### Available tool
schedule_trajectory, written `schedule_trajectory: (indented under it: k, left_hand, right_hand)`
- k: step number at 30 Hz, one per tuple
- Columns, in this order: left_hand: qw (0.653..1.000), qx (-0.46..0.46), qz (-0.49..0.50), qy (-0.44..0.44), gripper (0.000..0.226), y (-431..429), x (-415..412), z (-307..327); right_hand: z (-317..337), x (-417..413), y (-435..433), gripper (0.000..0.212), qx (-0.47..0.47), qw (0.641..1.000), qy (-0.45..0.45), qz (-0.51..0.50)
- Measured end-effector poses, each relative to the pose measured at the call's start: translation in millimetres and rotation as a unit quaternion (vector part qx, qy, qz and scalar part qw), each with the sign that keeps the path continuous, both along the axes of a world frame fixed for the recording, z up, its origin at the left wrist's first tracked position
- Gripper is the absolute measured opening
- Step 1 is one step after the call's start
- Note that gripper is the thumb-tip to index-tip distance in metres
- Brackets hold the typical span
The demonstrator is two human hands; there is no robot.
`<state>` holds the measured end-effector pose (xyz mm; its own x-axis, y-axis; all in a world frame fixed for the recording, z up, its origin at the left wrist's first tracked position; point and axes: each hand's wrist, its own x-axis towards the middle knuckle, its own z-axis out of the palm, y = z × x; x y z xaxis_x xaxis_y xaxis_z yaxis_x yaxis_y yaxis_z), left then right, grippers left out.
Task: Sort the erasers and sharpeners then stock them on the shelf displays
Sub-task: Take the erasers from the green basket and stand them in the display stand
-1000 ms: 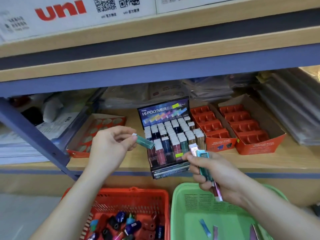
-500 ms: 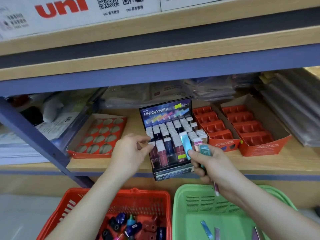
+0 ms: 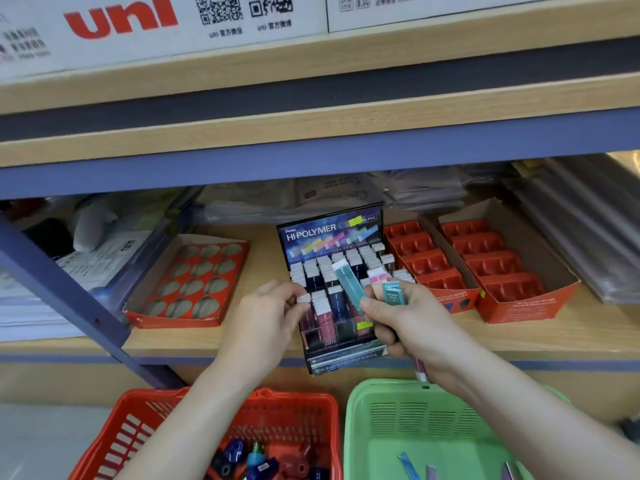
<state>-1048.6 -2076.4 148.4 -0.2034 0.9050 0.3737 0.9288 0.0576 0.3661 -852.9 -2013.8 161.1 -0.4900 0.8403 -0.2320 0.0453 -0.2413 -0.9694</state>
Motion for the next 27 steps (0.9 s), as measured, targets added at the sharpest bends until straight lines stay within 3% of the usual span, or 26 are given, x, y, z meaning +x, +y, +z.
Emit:
schedule_trajectory:
  k: [6,8,11,13,19,23,27]
  left_hand:
    - [0.998,-0.034,0.015,-0.052,0.027,0.7,-5.5,5.3]
    - [0.988,-0.009,0.030,-0.151,0.021,2.1,-5.0,14.9]
    - [0.920,0.001,-0.021,-0.391,0.014,8.5,0.6,32.2]
    - [0.890,-0.012,-0.050,-0.453,0.017,12.4,7.0,40.3]
    - [0.896,0.056,-0.001,-0.441,0.004,25.0,4.1,48.7]
    - [0.942,0.086,0.039,-0.322,0.016,26.2,-14.1,49.0]
    - [0.969,0.065,0.037,-0.235,0.013,23.4,-20.4,44.2]
  right_hand:
    - [0.7,-14.1,-1.1,0.005,-0.019,1.000,0.012,-0.016]
    - [1.6,-16.2,-1.2,0.005,-0.023,1.000,0.016,-0.012]
    - [4.8,-18.6,-0.8,0.005,-0.018,1.000,0.011,0.010]
    - [6.1,-19.8,-0.2,0.005,-0.017,1.000,0.006,0.022]
    - [13.4,-8.6,10.3,0.012,-0.054,0.998,0.023,0.006]
    - [18.0,10.1,23.5,0.018,-0.142,0.985,0.082,-0.050]
    - [18.3,14.6,26.5,0.025,-0.140,0.986,0.076,-0.044]
